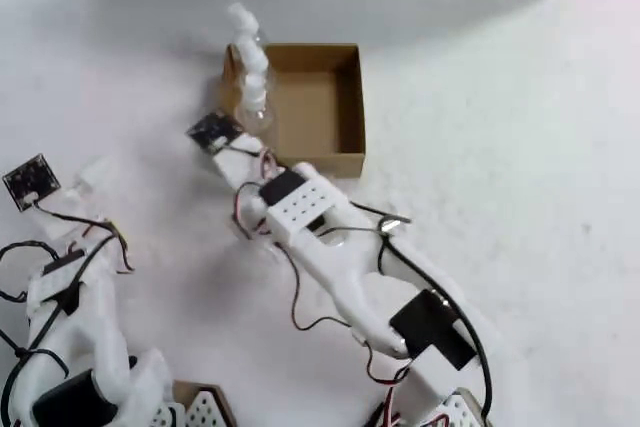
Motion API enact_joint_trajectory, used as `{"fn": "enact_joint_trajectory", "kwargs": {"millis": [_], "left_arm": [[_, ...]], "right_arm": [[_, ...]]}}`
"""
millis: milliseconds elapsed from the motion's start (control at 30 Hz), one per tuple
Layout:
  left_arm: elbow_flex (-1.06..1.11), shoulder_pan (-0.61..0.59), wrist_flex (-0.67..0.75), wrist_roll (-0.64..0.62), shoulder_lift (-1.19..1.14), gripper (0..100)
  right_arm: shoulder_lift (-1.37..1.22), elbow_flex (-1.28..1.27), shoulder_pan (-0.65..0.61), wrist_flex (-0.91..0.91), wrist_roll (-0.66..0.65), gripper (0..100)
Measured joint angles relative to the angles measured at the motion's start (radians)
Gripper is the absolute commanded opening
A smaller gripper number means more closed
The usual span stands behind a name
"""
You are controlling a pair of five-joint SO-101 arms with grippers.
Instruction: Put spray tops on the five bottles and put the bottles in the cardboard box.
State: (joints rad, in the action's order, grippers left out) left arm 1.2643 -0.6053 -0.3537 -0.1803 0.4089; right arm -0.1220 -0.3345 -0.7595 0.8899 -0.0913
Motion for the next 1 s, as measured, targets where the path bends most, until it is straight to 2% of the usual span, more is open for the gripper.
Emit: {"fn": "enact_joint_trajectory", "kwargs": {"millis": [233,400,500,867,1000], "left_arm": [[0.0,0.0,0.0,0.0,0.0,7],[0.0,0.0,0.0,0.0,0.0,7],[0.0,0.0,0.0,0.0,0.0,7],[0.0,0.0,0.0,0.0,0.0,7],[0.0,0.0,0.0,0.0,0.0,7]], "right_arm": [[0.017,0.0,0.123,0.192,-0.012,5.2],[0.017,0.0,0.192,0.311,-0.186,5.3],[0.017,0.0,0.241,0.344,-0.215,5.3],[0.264,-0.002,0.423,0.477,-0.218,5.6],[0.347,-0.002,0.48,0.537,-0.121,5.7]]}}
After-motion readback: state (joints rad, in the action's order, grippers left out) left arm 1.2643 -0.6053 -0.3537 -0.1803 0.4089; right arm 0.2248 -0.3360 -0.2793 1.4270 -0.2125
